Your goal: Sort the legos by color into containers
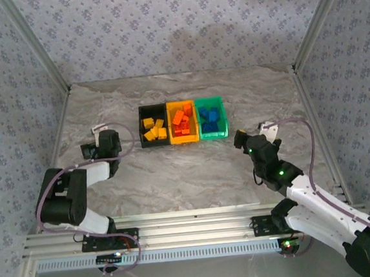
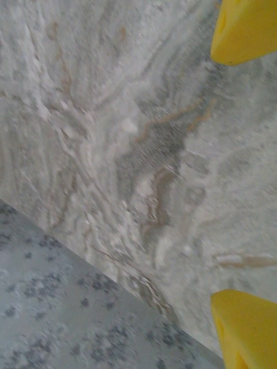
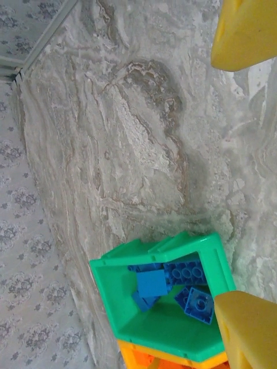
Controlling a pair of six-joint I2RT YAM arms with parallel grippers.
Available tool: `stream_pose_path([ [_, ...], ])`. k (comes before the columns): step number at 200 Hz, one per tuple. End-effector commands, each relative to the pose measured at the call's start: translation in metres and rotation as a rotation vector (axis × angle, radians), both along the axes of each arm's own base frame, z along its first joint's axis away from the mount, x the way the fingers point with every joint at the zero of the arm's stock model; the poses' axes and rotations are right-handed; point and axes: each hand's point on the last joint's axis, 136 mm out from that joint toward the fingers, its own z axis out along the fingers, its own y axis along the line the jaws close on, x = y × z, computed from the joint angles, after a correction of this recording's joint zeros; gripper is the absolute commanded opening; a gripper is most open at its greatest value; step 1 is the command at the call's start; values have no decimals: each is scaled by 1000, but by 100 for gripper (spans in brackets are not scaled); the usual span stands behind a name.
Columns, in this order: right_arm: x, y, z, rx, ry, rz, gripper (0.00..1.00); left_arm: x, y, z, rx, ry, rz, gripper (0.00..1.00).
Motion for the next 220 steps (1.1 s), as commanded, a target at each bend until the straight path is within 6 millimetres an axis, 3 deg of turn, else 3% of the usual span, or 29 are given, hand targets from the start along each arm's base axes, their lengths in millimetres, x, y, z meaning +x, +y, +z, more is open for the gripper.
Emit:
stream_pose_path([
  [1, 5, -6, 6, -37, -25, 15, 100, 27, -11, 20, -15, -81, -88, 100],
  [52, 26, -44, 19, -267, -68, 15, 100, 24, -19, 18, -74, -120, -179, 100],
  [83, 39, -94, -6, -232, -81, -90, 100, 23, -26, 14, -137, -116, -263, 100],
  [103, 50, -108, -26, -219, -76, -102, 100, 15, -31, 4, -218, -160, -346, 100],
  [110, 55, -107, -33, -229, -60, -91, 100, 20, -33, 10, -199, -227, -372, 100],
  [120, 64, -106, -42, -243, -41, -78, 100, 17, -32, 1, -236, -132, -357, 100],
  [129, 71, -103, -51, -247, -32, -57, 100, 20, -28, 7, -223, -208, -355, 100],
  [145, 82, -98, -64, -274, -24, -20, 100, 18, -26, 5, -227, -181, -338, 100],
  [162, 93, -88, -72, -318, -12, 39, 100, 12, -9, 5, -212, -196, -228, 100],
  [183, 103, -77, -83, -356, -10, 85, 100, 11, -9, 8, -177, -208, -205, 100],
  [199, 105, -86, -99, -286, 40, 90, 100, 12, -8, 9, -179, -209, -198, 100],
  [206, 107, -89, -93, -291, -25, 63, 100, 12, -8, 9, -178, -214, -197, 100],
  [220, 103, -97, -97, -271, 32, 10, 100, 12, -7, 7, -186, -209, -196, 100],
])
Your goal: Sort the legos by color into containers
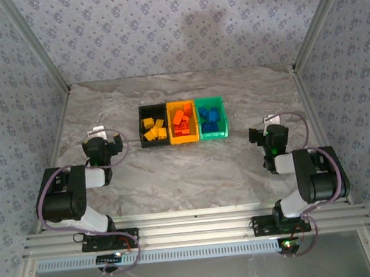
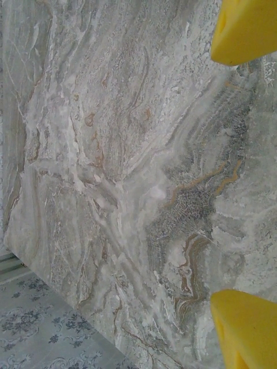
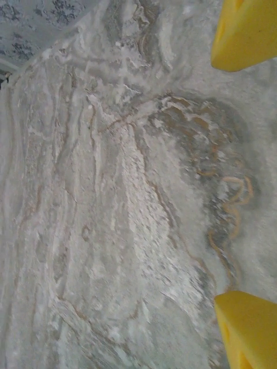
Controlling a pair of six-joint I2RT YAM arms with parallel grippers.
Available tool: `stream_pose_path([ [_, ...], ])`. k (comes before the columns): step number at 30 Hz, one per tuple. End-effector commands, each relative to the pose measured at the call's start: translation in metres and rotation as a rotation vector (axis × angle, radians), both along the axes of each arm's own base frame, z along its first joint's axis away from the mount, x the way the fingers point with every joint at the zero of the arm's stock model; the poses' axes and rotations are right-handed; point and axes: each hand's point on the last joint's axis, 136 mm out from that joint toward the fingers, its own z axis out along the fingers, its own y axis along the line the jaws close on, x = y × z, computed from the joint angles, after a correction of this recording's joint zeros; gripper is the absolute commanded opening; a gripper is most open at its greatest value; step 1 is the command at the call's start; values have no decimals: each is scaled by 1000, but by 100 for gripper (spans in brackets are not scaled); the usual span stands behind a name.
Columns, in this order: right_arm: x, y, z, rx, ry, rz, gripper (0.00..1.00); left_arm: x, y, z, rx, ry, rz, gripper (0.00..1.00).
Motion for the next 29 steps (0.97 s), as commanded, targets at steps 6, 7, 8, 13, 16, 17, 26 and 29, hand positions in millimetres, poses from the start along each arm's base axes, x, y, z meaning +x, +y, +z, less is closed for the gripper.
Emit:
stream_pose_path([
  [6, 8, -15, 21, -2, -89, -85, 100, -1, 6, 9, -6, -44, 36, 100],
  [7, 8, -15, 21, -5, -92, -86, 100, 0, 5, 9, -3, -44, 36, 100],
  [8, 8, -15, 21, -6, -88, -85, 100, 0, 5, 9, -4, -44, 34, 100],
  [13, 8, -14, 20, -6, -89, -85, 100, 0, 5, 9, -3, -43, 33, 100],
  [16, 8, -15, 21, -5, -90, -85, 100, 0, 5, 9, -4, -44, 34, 100],
  [17, 8, -15, 20, -6, -89, -85, 100, 0, 5, 9, -4, -44, 34, 100],
  [26, 8, -15, 21, -6, -90, -85, 100, 0, 5, 10, -4, -45, 34, 100],
  [29, 8, -15, 20, -6, -89, -85, 100, 0, 5, 10, -4, -45, 33, 100],
])
